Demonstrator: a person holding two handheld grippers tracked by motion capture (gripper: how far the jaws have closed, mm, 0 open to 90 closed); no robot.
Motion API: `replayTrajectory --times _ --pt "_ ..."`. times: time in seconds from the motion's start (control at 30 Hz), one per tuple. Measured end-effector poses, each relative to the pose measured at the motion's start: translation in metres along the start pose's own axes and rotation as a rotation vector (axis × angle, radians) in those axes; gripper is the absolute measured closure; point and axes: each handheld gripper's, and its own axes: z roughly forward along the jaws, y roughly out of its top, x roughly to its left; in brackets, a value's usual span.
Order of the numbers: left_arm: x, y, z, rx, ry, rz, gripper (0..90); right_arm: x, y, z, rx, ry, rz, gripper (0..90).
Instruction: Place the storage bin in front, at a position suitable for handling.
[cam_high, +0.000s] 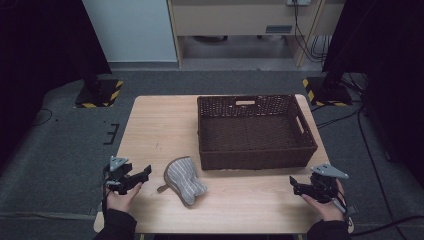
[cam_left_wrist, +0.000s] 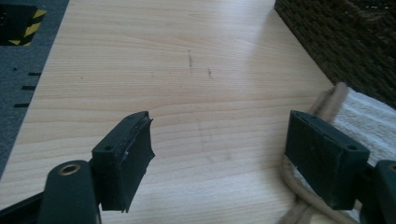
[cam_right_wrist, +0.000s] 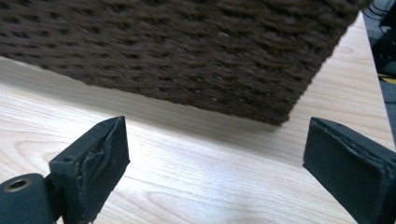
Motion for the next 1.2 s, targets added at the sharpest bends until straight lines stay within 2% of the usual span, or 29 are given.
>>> replayTrajectory --times 0.17,0.2,0.23,0.33,0.37,0.43,0.47,0.7,0.97,1.2 --pt "-0.017 0.001 -0.004 -0.014 -0.026 0.023 23.6 -0.002 -0.001 0.001 0.020 -0.016 0.026 11.2" --pt "-0.026 0.000 -0.004 -0.017 -0.038 0.034 24.1 -0.001 0.000 0.000 0.017 -0.021 0.032 11.9" --pt "-0.026 0.000 -0.004 -0.017 -0.038 0.034 24.2 -0.001 0.000 0.000 0.017 -0.021 0.032 11.9" --pt "-0.039 -0.001 -0.004 -0.020 -0.059 0.064 24.2 0.001 0.002 0.000 0.021 -0.031 0.029 12.3" --pt "-0.047 -0.001 -0.005 -0.025 -0.073 0.083 24.2 0.002 0.002 -0.001 0.018 -0.032 0.028 12.3" --pt "-0.055 -0.003 -0.004 -0.019 -0.088 0.090 24.2 0.003 0.002 -0.001 0.017 -0.030 0.027 12.3" --pt "-0.055 -0.003 -0.004 -0.019 -0.088 0.090 24.1 0.003 0.002 -0.001 0.017 -0.030 0.027 12.3" --pt "-0.078 -0.007 0.001 -0.004 -0.117 0.133 23.8 0.003 0.001 0.000 0.016 -0.028 0.028 13.3" --pt "-0.099 -0.012 0.005 0.013 -0.144 0.162 23.6 0.005 0.002 0.002 0.025 -0.020 0.018 14.1" --pt "-0.112 -0.014 0.009 0.017 -0.130 0.178 22.6 0.005 0.002 0.003 0.030 -0.019 0.018 14.1"
